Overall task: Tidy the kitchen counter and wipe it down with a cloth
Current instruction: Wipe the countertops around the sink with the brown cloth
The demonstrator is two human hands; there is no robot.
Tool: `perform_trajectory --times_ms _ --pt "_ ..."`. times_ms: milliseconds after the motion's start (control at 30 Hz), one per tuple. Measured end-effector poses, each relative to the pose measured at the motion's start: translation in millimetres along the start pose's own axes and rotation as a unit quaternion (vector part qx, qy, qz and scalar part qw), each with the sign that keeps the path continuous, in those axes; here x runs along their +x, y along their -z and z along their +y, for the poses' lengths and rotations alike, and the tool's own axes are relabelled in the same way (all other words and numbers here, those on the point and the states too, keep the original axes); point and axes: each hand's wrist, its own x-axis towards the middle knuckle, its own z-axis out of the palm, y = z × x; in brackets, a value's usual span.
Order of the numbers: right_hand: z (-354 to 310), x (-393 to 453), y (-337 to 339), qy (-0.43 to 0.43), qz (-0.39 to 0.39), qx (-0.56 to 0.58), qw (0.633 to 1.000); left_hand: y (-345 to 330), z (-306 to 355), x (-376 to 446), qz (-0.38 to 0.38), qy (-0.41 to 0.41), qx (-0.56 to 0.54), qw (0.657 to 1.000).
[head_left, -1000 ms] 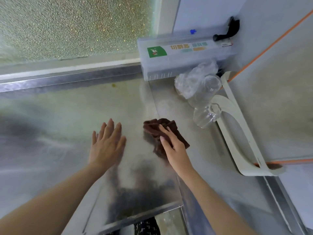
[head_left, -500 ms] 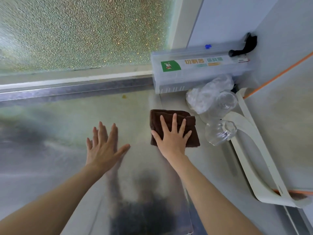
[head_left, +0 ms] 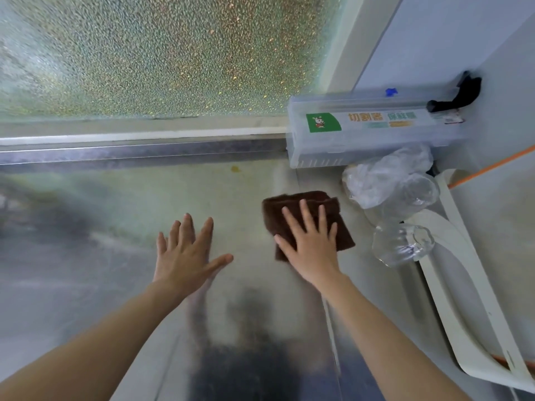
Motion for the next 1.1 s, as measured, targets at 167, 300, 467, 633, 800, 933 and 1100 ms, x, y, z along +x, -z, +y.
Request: perform_trajectory --times_ms 167,300,467,633,800,933,1100 --pt "-35 43 11 -0.082 0.018 0.04 0.996 11 -32 5 0.06 0.009 0.021 0.998" --pt "-78 36 -3 0.043 0.032 -0.001 0.999 8 -43 6 -0.002 0.055 0.002 0.998" --pt "-83 14 -13 0.161 0.017 -0.031 0.986 15 -42 11 0.018 0.033 -0.011 0.999" --pt "-38 29 -2 0.067 0.019 -0.025 0.997 22 -58 22 0.015 0.041 -0.007 0.999" --pt "-63 75 9 -0.086 0.043 0.025 0.995 22 -64 24 -0.023 0.044 -0.001 0.999" --pt "-109 95 6 -0.037 0.045 0.014 0.998 21 -65 24 -0.036 0.049 0.006 0.998" --pt "-139 66 -8 0.15 0.032 -0.048 0.987 20 -63 26 -0.041 0.052 0.007 0.998"
